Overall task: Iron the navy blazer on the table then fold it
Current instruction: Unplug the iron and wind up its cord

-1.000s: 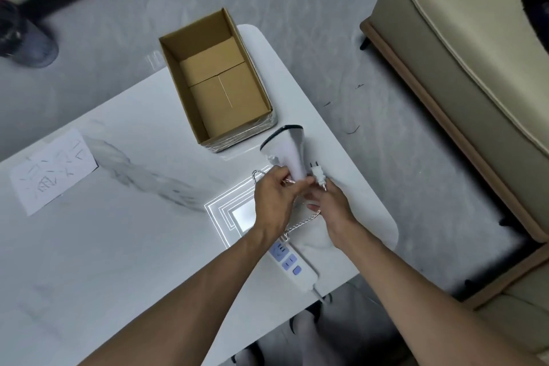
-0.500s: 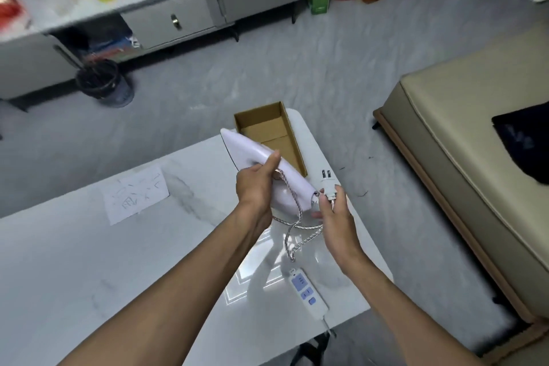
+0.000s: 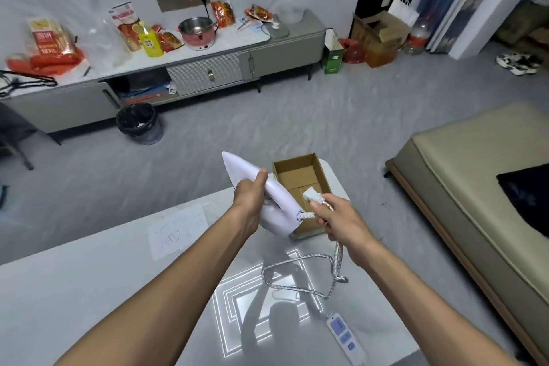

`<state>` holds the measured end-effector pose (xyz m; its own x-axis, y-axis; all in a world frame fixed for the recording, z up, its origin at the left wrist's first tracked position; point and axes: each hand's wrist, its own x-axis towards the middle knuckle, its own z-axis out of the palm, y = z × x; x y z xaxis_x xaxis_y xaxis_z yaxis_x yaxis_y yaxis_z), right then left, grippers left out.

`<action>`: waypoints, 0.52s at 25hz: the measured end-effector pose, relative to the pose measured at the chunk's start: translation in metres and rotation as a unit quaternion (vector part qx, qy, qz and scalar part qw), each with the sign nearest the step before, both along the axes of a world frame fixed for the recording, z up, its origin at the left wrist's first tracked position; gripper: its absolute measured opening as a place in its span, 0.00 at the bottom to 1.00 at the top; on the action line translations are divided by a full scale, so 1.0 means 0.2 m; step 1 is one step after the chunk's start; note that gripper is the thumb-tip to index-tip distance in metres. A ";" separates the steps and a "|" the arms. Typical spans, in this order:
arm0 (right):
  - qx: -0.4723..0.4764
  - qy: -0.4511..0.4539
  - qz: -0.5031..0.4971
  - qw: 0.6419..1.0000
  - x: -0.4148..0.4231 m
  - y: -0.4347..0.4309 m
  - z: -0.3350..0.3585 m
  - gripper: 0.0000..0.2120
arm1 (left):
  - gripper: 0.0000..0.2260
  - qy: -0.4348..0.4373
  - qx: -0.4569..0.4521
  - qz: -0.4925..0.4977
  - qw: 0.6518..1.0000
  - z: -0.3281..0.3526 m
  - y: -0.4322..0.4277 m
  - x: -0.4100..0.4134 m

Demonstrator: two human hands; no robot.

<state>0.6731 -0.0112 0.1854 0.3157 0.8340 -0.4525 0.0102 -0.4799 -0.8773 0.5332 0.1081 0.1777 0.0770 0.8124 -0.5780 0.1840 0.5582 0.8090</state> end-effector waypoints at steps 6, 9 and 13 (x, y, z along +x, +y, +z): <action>-0.117 0.012 0.086 0.989 0.35 0.13 -0.03 0.05 | 0.15 0.054 0.002 -0.070 0.996 -0.16 0.31 0.25; -0.089 0.037 0.038 0.995 0.52 0.33 -0.17 0.06 | 0.13 0.064 -0.042 -0.121 0.990 -0.35 0.47 0.42; -0.098 0.124 -0.093 0.983 0.67 0.66 -0.45 0.07 | 0.14 0.084 -0.064 -0.127 0.986 -0.69 0.59 0.64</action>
<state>0.8064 0.1199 0.0963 0.3144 0.6613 -0.6810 -0.2961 -0.6133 -0.7322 0.6616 0.2271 0.0405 0.1631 0.6985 -0.6968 0.4565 0.5727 0.6809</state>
